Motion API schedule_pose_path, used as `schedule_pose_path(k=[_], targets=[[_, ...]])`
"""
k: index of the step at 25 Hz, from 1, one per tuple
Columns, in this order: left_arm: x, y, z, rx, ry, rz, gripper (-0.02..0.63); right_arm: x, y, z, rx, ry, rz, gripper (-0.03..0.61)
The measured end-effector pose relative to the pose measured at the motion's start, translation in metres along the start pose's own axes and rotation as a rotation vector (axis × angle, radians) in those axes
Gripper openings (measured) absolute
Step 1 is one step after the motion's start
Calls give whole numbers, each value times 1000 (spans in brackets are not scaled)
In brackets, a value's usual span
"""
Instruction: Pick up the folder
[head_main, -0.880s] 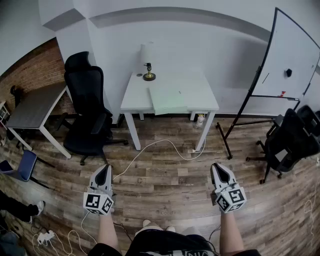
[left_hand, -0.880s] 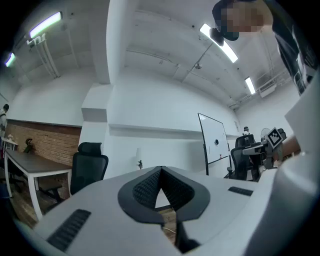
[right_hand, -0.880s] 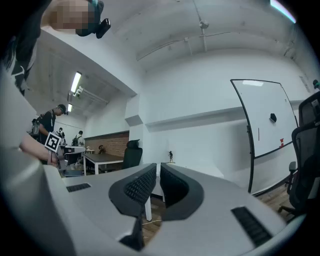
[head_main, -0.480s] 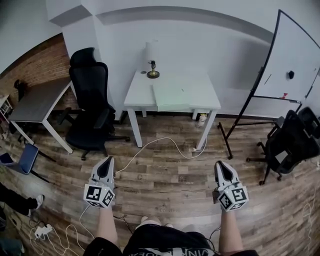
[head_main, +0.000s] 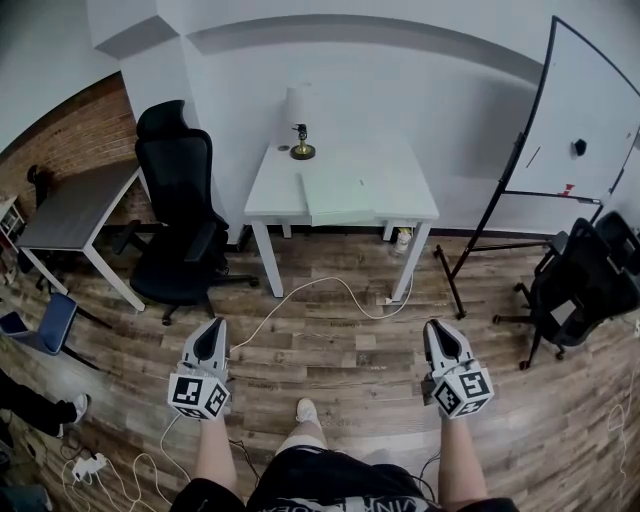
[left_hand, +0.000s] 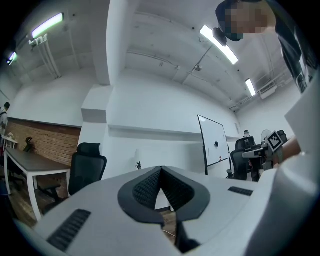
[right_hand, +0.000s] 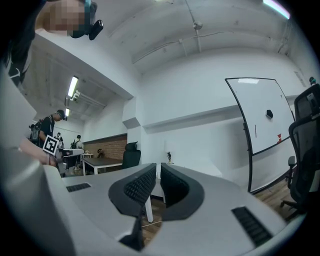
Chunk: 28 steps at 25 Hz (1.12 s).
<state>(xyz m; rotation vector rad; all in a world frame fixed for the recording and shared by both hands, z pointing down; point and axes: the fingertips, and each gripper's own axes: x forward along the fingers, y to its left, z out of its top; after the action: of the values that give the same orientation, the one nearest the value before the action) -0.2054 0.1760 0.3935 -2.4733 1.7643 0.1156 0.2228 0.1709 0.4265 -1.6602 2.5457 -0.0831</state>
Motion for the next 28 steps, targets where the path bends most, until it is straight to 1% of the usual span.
schedule_pose_path(k=[5,6,7,12,18,24,28], targets=[[25,11,-16,-11,10,5,12,27,-12,-12,8,20,0,47],[32,14,-19,-14,13,5,12,34,-14,-14,11,27,-2,77],[39,17,-22,-17,17,4,12,42,-17,-17,14,35,-4,121],[81,36,-35,-26,32,3,12,87,-29,-27,32,60,-3,149],[132,56,-57,-38,53,-2,12,144,-49,-43,49,84,-7,160],[188,76,-80,-63,82,-8,12,205,-61,-62,63,130,8,172],[223,88,-90,-76,92,-15,12,239,-69,-71,70,147,2,178]])
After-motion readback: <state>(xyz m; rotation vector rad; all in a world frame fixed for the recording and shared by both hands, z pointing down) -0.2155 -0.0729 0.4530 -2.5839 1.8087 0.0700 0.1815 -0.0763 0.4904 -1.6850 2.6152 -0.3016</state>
